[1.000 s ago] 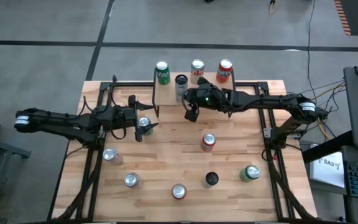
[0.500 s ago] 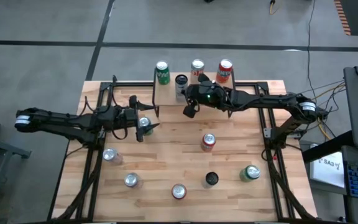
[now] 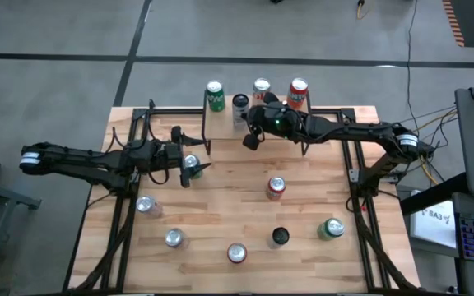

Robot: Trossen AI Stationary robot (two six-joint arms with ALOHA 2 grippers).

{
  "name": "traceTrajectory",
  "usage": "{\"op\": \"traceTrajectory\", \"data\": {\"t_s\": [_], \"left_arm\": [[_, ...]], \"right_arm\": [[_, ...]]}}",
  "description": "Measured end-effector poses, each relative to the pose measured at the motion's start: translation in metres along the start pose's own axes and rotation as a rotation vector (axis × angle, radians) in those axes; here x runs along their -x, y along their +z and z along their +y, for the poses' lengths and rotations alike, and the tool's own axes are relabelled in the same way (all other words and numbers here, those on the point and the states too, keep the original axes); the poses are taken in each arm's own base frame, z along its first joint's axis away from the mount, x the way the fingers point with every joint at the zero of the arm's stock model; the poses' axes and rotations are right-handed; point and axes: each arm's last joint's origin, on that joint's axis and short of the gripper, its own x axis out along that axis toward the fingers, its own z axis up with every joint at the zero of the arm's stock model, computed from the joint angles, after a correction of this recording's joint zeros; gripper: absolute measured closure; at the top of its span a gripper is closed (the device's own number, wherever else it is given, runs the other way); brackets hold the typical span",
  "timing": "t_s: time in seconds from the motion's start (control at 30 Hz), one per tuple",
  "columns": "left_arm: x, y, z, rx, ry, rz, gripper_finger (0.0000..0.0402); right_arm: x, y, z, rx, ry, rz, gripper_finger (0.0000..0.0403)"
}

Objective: Place canned beverage on shelf
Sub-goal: Put the top white blue soda can on the shelf

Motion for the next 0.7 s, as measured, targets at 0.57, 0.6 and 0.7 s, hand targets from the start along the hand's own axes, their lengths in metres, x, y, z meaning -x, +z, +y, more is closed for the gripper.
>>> {"op": "traceTrajectory", "data": {"t_s": [0.57,0.6,0.7], "left_arm": [[0.0000,0.0002,0.0000,0.003,0.000,-0.002,0.0081],[0.0000,0.0004,0.0001,0.004,0.001,-0.004,0.0081],[0.0000,0.0011,0.0002,0.012,0.002,-0.011,0.0081]], "right_arm": [[-0.0024,-0.0006,-0.0092,0.080,-0.026,-0.005,0.0390],[-0.0024,-0.0007,-0.0092,0.088,-0.026,-0.004,0.0390],[-0.0022,-0.0015,-0.0084,0.098,-0.022,0.005,0.0390]]}}
